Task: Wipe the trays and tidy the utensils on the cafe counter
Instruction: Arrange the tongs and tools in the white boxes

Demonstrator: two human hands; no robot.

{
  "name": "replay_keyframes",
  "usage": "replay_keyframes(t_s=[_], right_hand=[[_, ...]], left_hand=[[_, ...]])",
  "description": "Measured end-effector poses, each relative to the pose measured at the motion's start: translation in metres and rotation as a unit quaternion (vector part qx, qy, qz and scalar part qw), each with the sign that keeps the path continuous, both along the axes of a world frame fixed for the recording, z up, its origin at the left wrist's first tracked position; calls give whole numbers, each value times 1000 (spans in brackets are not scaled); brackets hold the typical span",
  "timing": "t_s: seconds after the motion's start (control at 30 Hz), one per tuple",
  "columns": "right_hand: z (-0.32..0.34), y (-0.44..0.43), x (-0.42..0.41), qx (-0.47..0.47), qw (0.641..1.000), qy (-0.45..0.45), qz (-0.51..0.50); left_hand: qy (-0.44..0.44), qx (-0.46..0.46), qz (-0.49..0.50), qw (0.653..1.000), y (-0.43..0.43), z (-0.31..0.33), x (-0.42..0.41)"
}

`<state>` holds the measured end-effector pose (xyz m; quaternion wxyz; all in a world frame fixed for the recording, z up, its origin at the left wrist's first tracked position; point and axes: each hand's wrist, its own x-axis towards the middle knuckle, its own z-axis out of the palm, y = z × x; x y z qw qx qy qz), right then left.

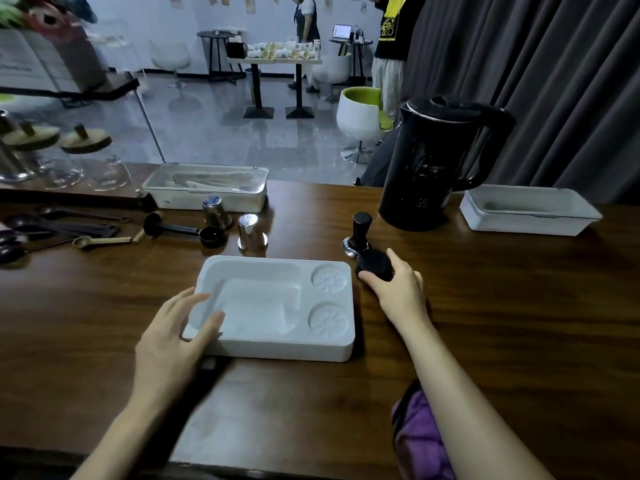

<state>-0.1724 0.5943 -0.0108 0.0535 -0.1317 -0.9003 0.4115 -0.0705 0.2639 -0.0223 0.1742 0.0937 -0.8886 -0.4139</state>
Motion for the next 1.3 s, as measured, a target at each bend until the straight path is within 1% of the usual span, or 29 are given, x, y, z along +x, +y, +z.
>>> replay_keyframes(t_s=[0.07, 0.13, 0.23, 0.33, 0.4, 0.47, 0.53, 0.63, 0.73, 0.87, 1.07, 1.23, 1.3], right_hand=[[-4, 2, -5, 14, 1000, 7, 1], [-7, 3, -8, 7, 1000, 21, 2], [-1, 3, -3, -45, 997, 64, 2], [14, -6, 8, -114, 987, 107, 27], [18, -19, 18, -157, 980, 107, 63], [19, -35, 26, -175, 975, 96, 93], [15, -48, 30, -161, 976, 101, 105], [15, -58, 32, -133, 979, 116, 97], [15, -60, 35, -90, 985, 115, 96], [15, -65, 34, -70, 988, 111, 82], [16, -81, 22, -107, 987, 93, 74], [13, -84, 17, -117, 986, 93, 69], [12, -76, 17, -163, 980, 82, 82]], left_hand=[[-1, -4, 5, 1000, 1, 0, -1], [-2, 2, 3, 1000, 1, 1, -1], [-8, 18, -10, 1000, -2, 2, -1], [-31, 16, -23, 999, -6, 3, -6], [-38, 11, -34, 999, -9, 3, -8], [-41, 10, -44, 998, -13, 3, -11], [-44, 8, -53, 998, -14, 3, -11], [-48, 2, -59, 997, -16, 2, -12], [-45, -5, -62, 997, -18, 0, -13], [-33, -23, -59, 997, -20, 2, -15], [-37, -19, -54, 998, -30, 6, -23], [-41, -11, -50, 998, -32, 6, -27], [-42, -8, -43, 998, -31, 7, -27]])
